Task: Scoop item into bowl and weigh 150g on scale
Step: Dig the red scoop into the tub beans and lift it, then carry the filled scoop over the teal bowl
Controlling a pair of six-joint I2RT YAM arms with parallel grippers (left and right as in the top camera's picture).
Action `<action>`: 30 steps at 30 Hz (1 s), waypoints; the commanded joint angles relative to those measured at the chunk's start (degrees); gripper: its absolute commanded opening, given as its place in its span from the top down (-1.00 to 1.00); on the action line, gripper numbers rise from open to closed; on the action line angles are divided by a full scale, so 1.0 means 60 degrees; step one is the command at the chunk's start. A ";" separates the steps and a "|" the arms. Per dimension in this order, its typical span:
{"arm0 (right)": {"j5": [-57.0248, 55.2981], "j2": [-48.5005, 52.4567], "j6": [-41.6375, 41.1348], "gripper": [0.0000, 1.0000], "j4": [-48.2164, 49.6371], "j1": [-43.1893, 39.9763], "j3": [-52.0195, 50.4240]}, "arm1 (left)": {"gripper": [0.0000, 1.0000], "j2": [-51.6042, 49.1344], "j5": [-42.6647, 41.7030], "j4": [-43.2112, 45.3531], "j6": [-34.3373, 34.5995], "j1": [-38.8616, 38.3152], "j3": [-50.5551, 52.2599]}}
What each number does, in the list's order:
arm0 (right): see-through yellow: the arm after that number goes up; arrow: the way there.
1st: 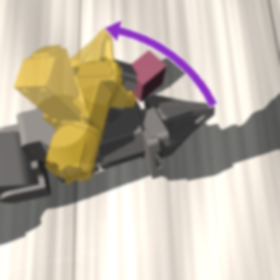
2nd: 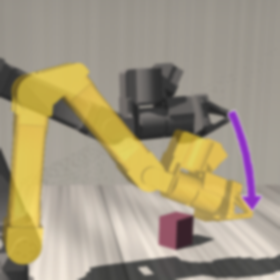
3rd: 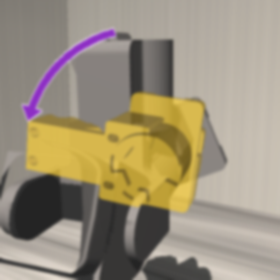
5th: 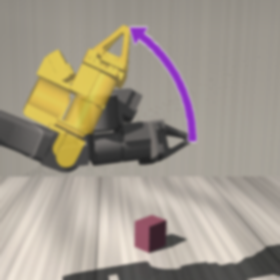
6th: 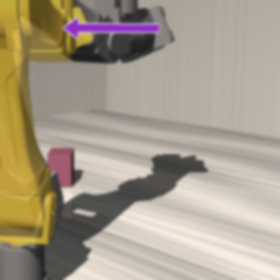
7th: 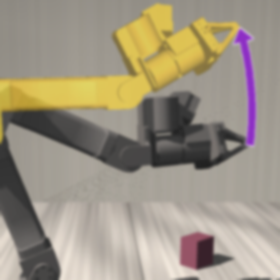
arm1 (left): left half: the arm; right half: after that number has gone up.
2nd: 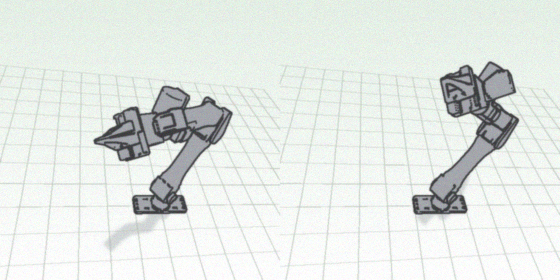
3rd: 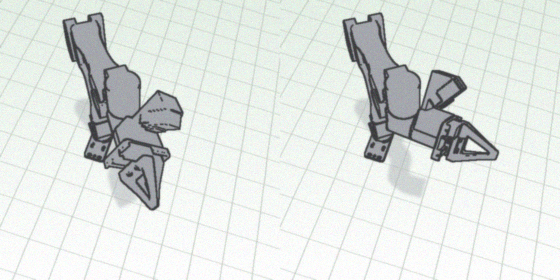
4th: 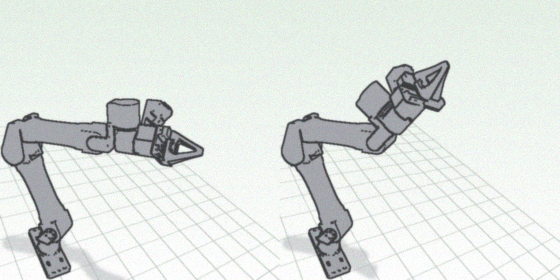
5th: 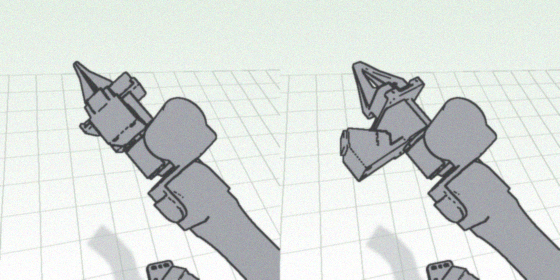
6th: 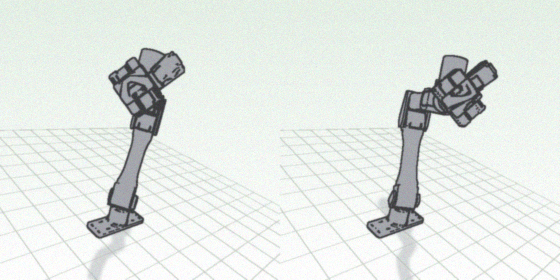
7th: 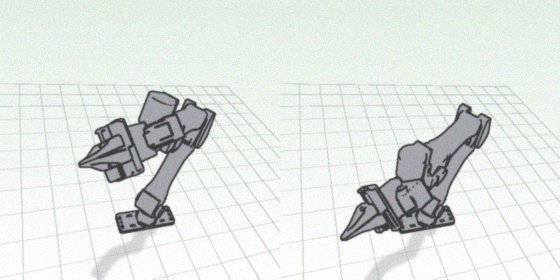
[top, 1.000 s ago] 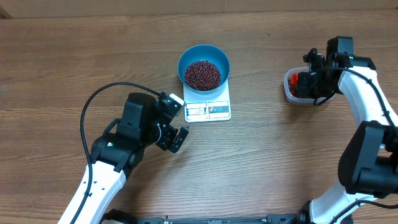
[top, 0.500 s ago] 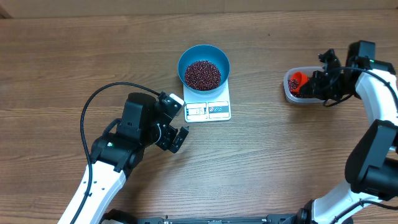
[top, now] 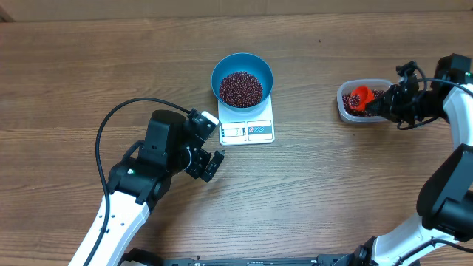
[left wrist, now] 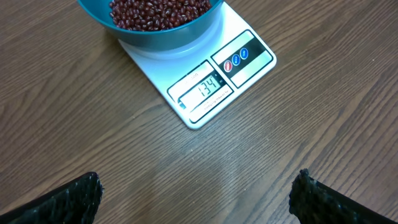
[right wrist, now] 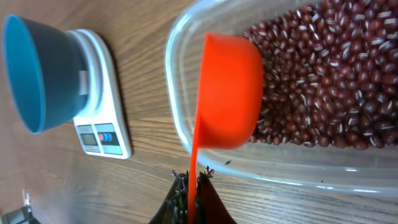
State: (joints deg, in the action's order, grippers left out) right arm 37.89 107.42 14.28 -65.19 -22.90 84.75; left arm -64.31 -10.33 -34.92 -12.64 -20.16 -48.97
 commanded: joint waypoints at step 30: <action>0.2022 -0.0007 -0.0459 0.93 0.0506 0.4262 0.2211 | -0.98 -0.0051 -0.0109 0.0000 -0.0219 -0.0018 0.0080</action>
State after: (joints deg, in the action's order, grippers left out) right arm 51.83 107.44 15.44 -63.42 0.38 96.12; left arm -64.31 -10.33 -34.89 -12.64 -20.16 -48.97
